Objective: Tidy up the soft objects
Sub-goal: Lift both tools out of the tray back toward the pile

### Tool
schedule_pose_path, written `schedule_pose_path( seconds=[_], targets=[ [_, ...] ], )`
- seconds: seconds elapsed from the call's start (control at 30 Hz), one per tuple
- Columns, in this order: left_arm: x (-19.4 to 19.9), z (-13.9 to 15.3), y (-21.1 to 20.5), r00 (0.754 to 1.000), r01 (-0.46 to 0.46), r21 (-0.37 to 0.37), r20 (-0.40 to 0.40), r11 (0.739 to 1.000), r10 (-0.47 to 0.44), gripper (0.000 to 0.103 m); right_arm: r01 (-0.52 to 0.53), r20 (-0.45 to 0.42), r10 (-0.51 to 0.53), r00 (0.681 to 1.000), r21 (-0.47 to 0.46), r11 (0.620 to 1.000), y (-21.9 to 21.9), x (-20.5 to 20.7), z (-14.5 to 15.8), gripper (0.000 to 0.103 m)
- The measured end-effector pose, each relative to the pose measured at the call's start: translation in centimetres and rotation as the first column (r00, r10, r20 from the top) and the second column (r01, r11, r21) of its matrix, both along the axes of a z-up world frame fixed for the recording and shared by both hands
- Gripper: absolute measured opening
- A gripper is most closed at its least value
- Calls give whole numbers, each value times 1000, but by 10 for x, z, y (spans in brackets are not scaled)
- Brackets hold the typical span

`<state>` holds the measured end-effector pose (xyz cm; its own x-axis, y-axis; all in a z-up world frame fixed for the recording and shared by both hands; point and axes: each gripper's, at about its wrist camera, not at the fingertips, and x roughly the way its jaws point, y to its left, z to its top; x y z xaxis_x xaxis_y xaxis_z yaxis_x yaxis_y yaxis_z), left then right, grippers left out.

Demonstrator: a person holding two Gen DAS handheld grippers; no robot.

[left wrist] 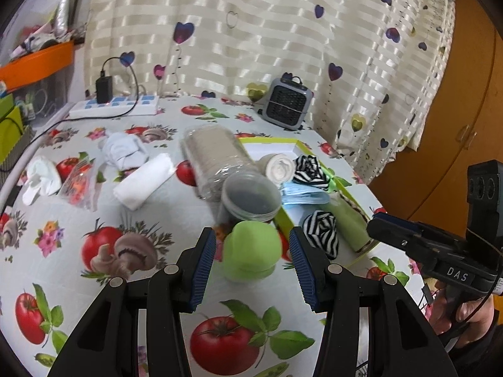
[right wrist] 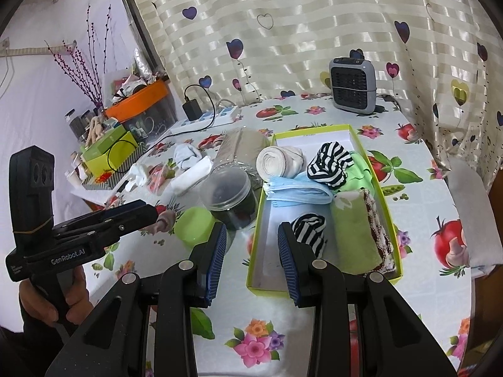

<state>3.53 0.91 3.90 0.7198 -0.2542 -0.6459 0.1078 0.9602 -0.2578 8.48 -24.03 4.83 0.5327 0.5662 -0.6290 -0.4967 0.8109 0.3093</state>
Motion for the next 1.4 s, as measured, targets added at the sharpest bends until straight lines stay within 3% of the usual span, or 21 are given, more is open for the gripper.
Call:
schedule_pose_path(
  seconds=[0.53,1.27,1.4],
  targets=[
    [-10,-4,40,995,-96,2,-6,995,96,48,-26,8,27,1000,-14,1000,14,-5,2,35],
    [7,-10,54,993,-110,42,-28,993,112,48,-72,21,73,997,-61,996,40,-2,6,36],
    [16,-11,59,993,-112,56,-32,992,114,48,-90,26,93,995,-72,993,50,1,7,39]
  ],
)
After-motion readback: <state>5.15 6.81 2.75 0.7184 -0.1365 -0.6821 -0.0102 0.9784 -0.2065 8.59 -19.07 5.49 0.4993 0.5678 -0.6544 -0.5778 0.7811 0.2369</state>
